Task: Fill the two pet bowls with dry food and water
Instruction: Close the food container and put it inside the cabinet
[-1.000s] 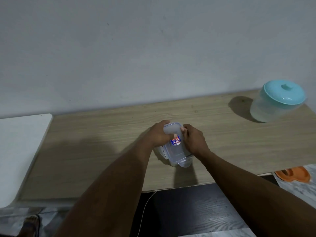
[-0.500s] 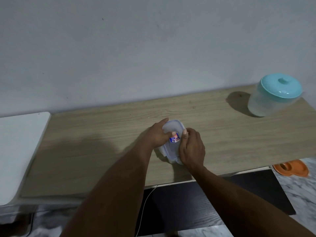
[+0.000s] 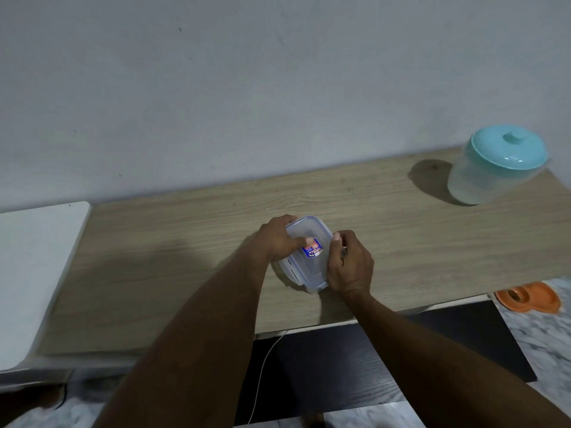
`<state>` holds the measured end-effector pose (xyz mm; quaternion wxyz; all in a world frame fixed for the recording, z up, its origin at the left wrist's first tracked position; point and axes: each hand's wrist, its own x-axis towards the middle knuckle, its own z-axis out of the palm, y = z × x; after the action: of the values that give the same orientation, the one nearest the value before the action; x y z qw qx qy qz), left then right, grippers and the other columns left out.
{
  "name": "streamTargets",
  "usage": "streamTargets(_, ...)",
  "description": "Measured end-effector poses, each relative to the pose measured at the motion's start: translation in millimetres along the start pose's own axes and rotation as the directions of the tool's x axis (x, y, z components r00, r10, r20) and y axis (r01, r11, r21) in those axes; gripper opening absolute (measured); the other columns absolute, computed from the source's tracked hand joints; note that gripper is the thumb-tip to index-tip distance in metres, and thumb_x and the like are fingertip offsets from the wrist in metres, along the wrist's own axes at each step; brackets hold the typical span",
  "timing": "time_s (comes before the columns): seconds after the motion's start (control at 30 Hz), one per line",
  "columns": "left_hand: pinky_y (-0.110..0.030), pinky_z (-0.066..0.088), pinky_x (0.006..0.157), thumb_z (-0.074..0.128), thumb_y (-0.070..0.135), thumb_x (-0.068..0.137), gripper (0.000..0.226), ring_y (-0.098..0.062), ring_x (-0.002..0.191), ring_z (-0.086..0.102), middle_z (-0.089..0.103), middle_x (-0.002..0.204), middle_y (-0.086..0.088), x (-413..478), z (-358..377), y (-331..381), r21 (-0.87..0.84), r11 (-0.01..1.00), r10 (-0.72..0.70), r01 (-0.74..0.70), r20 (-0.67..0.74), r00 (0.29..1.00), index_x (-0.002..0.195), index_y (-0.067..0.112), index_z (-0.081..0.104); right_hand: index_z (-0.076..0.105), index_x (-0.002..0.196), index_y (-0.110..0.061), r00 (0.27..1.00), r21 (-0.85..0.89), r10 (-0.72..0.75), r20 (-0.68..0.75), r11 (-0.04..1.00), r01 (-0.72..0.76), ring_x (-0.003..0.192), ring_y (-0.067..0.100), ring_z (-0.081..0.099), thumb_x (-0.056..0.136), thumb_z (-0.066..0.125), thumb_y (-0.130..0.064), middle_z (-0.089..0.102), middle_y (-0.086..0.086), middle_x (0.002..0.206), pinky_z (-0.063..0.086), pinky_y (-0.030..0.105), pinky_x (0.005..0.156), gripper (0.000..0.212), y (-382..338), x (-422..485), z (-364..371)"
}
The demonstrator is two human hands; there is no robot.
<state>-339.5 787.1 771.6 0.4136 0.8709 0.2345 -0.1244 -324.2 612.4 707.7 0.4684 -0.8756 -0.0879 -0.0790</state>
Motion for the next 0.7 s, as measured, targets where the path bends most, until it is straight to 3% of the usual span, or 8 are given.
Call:
streamTargets(0.17,-0.044,0.057,0.09,0.082,0.064,0.044,0.076,-0.018,0.093,0.071,0.074,0.102,0.004,0.9,1.0,-5.8,-0.078,0.995,-0.064,0.065,0.014,0.998,0.109,0.028,0.07,0.061,0.099,-0.018,0.989,-0.058,-0.028,0.143,0.998,0.037,0.069,0.014,0.062,0.094,0.04,-0.047,0.066,-0.004,0.08,0.049,0.033,0.061,0.036,4.6,9.9,-5.4)
streamTargets(0.27,-0.043,0.058,0.09,0.087,0.055,0.057,0.06,-0.019,0.091,0.071,0.075,0.1,0.001,0.4,-2.3,-4.0,-0.059,0.996,-0.072,0.074,0.028,0.997,0.107,0.024,0.071,0.06,0.094,-0.021,0.979,-0.055,-0.023,0.201,0.998,0.034,0.072,0.012,0.064,0.092,0.052,-0.054,0.066,-0.005,0.081,0.056,0.036,0.065,0.035,7.9,16.1,-4.6)
streamTargets(0.37,-0.036,0.057,0.084,0.088,0.049,0.064,0.051,-0.019,0.089,0.07,0.074,0.099,-0.001,1.9,-4.4,-4.1,-0.055,0.994,-0.089,0.09,0.021,0.996,0.104,0.021,0.072,0.064,0.088,-0.02,0.966,-0.08,-0.002,0.257,0.997,0.023,0.075,0.017,0.064,0.087,0.05,-0.068,0.067,-0.004,0.077,0.057,0.041,0.067,0.05,8.9,27.3,-2.2)
streamTargets(0.53,-0.038,0.057,0.087,0.087,0.05,0.066,0.054,-0.02,0.092,0.07,0.073,0.102,0.0,-3.0,-2.0,-2.5,-0.071,0.995,-0.075,0.076,0.019,0.997,0.11,0.023,0.071,0.069,0.087,-0.012,0.948,-0.075,0.032,0.317,0.997,-0.009,0.07,0.017,0.068,0.093,0.058,-0.057,0.071,0.002,0.076,0.059,0.044,0.069,0.046,3.1,31.6,-4.2)
streamTargets(0.6,-0.043,0.058,0.089,0.089,0.053,0.056,0.063,-0.018,0.094,0.071,0.074,0.102,0.004,-5.9,-6.1,-5.2,-0.094,0.995,-0.035,0.043,0.086,0.996,0.111,0.027,0.071,0.069,0.088,-0.015,0.948,-0.107,0.035,0.317,0.994,0.0,0.075,0.019,0.067,0.093,0.058,-0.057,0.071,0.001,0.078,0.057,0.043,0.071,0.044,4.2,35.1,-5.2)
streamTargets(0.7,-0.045,0.059,0.089,0.098,0.031,0.051,0.071,-0.017,0.1,0.072,0.075,0.108,0.005,-13.7,-14.6,-13.8,-0.159,0.986,0.085,-0.048,0.238,0.968,0.115,0.029,0.067,0.071,0.086,-0.019,0.946,-0.177,0.0,0.323,0.982,0.061,0.08,0.023,0.067,0.091,0.054,-0.062,0.073,0.0,0.08,0.055,0.041,0.072,0.047,2.8,48.4,-9.1)
